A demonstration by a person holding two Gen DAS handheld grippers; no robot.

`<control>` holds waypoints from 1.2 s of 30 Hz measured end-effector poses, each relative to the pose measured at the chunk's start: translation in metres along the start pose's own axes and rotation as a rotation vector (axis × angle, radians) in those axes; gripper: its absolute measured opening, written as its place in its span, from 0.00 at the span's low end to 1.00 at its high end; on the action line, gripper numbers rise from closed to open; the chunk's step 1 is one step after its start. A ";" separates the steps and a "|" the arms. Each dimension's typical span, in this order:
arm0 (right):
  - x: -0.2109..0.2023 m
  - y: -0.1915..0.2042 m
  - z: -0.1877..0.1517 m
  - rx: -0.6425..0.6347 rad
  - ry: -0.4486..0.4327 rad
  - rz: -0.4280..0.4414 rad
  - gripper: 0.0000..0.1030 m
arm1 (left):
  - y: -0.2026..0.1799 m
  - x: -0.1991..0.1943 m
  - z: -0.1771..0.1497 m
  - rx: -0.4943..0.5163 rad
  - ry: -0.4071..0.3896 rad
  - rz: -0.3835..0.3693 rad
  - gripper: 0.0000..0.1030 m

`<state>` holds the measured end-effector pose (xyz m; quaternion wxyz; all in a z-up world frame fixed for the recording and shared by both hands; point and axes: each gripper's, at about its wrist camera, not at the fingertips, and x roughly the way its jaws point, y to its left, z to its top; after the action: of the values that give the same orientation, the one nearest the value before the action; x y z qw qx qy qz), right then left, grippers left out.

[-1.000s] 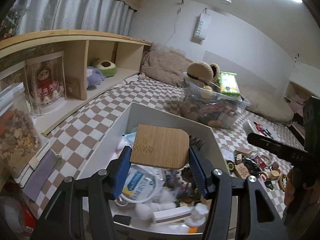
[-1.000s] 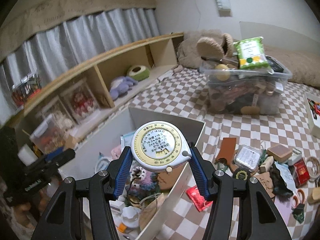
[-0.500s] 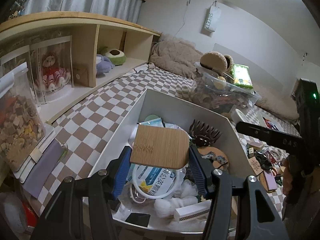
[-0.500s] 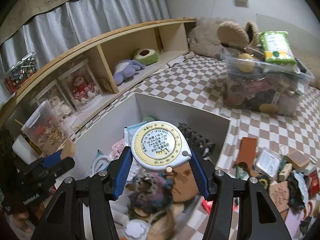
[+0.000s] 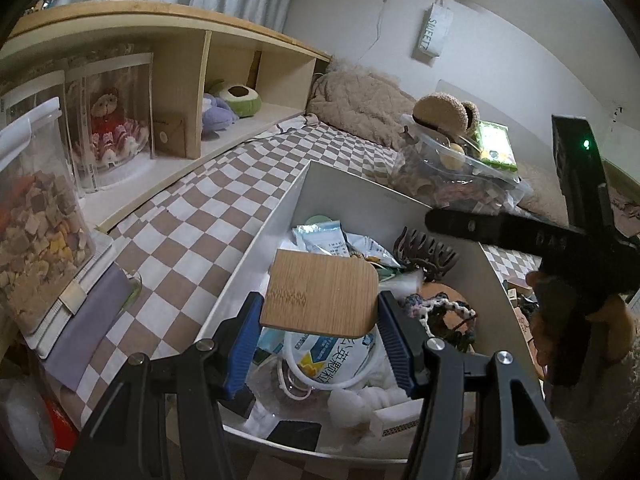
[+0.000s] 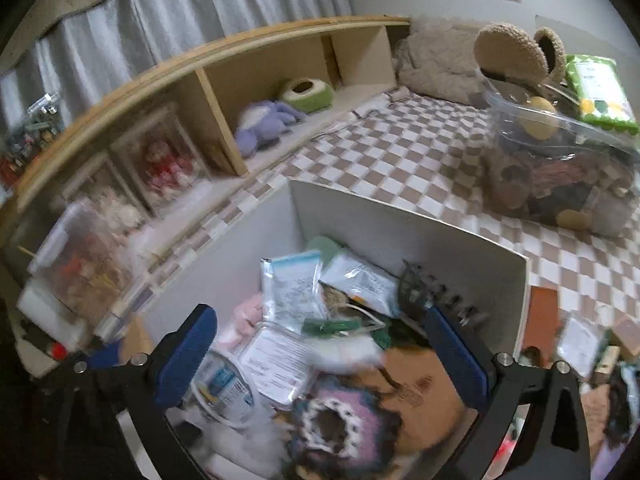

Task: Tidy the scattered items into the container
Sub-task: 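Lower both held items into the white box and open both tools, then withdraw both tools up from the box and hold them above it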

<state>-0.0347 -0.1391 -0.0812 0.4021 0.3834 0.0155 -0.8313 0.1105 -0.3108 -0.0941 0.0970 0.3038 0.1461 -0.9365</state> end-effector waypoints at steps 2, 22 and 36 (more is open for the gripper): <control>-0.007 0.001 0.001 0.002 -0.037 0.016 1.00 | -0.001 0.000 -0.001 0.009 0.003 0.005 0.55; -0.030 0.008 0.003 -0.040 -0.024 0.030 1.00 | -0.012 -0.008 0.001 -0.002 0.002 0.015 0.80; -0.027 0.007 -0.001 -0.030 -0.008 0.018 1.00 | -0.016 -0.017 0.005 0.014 -0.022 0.015 0.88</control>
<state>-0.0188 -0.1251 -0.0626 0.4155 0.3740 0.0228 -0.8288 0.1164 -0.2957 -0.0764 0.1035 0.2952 0.1364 -0.9400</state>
